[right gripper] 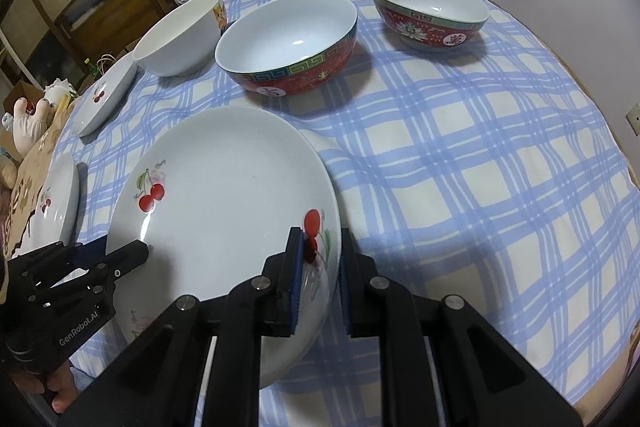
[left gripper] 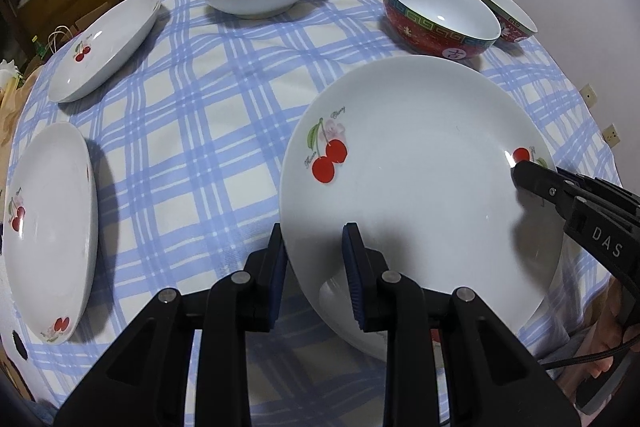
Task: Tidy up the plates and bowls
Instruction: 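Lift and carry the cherry plate with both grippers across the table, then lower the cherry plate onto the cloth and open both grippers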
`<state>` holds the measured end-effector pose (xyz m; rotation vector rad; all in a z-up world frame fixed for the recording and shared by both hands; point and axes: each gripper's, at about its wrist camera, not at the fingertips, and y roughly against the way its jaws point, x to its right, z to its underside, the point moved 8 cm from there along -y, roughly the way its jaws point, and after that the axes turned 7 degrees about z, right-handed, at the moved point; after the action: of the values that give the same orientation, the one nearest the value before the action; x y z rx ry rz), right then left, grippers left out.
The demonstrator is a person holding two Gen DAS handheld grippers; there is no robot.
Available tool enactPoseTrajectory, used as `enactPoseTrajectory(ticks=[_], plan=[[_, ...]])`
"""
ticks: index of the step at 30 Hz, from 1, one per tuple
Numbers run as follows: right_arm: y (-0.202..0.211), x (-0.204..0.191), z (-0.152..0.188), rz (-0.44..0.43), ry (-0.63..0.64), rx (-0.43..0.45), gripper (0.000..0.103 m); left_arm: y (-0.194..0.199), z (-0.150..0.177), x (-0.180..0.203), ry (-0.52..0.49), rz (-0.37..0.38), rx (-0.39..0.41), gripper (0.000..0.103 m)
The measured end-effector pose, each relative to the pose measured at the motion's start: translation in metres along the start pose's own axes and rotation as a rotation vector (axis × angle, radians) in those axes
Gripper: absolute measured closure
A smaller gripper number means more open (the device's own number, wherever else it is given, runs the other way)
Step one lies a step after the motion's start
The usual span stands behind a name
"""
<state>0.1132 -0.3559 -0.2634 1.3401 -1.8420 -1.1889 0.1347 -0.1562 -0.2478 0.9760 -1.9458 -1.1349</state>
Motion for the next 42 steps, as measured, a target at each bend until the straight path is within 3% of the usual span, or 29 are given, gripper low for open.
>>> enactPoseTrajectory(ticks=[29, 31, 35, 39, 42], plan=[[0.011, 0.005, -0.001, 0.021, -0.012, 0.029, 0.084, 0.011, 0.007, -0.007, 0.003, -0.043, -0.001, 0.073], [0.013, 0.005, -0.001, 0.022, -0.013, 0.034, 0.070, 0.015, 0.008, -0.008, 0.003, -0.050, 0.002, 0.073], [0.022, 0.006, -0.003, 0.032, -0.016, 0.066, 0.061, 0.025, 0.010, -0.010, -0.006, -0.071, 0.006, 0.069], [0.031, 0.007, -0.006, 0.024, -0.024, 0.095, 0.044, 0.038, 0.011, -0.015, 0.008, -0.078, 0.016, 0.052], [0.036, 0.005, -0.008, 0.014, -0.018, 0.111, 0.042, 0.050, 0.007, -0.020, -0.013, -0.119, 0.045, 0.044]])
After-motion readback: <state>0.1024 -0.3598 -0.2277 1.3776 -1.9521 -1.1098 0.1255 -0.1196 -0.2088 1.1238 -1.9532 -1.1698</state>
